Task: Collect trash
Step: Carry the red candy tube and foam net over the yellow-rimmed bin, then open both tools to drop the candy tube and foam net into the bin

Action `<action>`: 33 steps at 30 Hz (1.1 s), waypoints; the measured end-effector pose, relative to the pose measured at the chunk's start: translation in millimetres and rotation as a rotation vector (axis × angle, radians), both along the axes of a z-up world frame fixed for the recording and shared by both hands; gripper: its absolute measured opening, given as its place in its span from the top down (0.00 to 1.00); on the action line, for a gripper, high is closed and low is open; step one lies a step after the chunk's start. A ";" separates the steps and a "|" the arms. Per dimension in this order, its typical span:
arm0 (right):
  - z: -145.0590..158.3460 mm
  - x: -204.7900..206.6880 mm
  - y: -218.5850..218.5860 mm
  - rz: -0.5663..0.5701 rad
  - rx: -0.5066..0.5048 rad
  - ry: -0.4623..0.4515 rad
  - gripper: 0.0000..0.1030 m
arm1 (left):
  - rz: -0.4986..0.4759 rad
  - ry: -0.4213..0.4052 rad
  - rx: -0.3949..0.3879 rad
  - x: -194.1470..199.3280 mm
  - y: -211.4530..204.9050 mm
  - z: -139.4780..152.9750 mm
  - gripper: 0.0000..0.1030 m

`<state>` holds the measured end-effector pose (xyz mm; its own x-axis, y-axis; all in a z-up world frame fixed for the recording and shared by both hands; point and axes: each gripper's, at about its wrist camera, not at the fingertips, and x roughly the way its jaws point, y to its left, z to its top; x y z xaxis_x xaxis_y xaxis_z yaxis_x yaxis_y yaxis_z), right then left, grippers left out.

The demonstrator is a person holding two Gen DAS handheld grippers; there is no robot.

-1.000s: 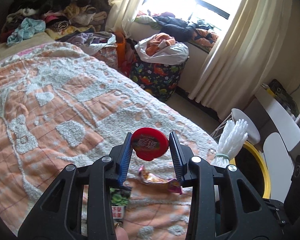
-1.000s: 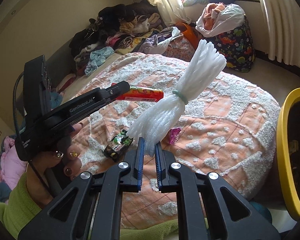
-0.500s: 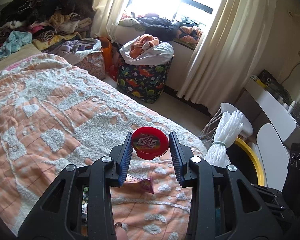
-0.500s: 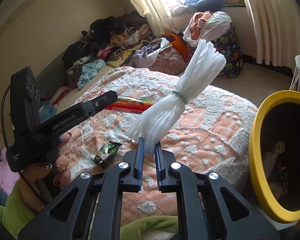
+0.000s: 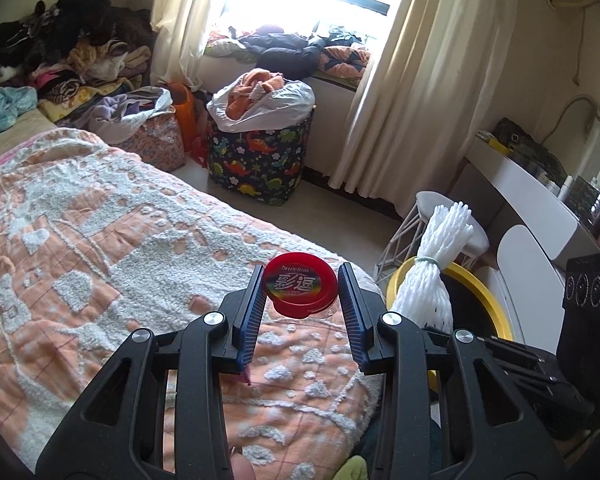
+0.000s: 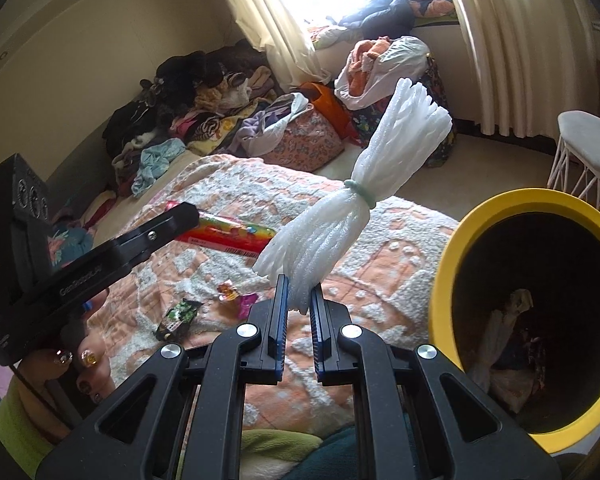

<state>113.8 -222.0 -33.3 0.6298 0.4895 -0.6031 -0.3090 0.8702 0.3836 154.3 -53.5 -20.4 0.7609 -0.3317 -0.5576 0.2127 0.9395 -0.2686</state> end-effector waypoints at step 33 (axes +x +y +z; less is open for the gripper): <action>-38.0 16.1 -153.8 -0.287 -0.133 0.111 0.90 | -0.281 0.065 0.046 18.0 -152.4 -28.3 0.72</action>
<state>129.9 -375.8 -71.3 0.6570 0.2142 -0.7228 -0.0069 0.9604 0.2784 172.3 -205.9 -48.8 0.6049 -0.4979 -0.6215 0.4500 0.8576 -0.2490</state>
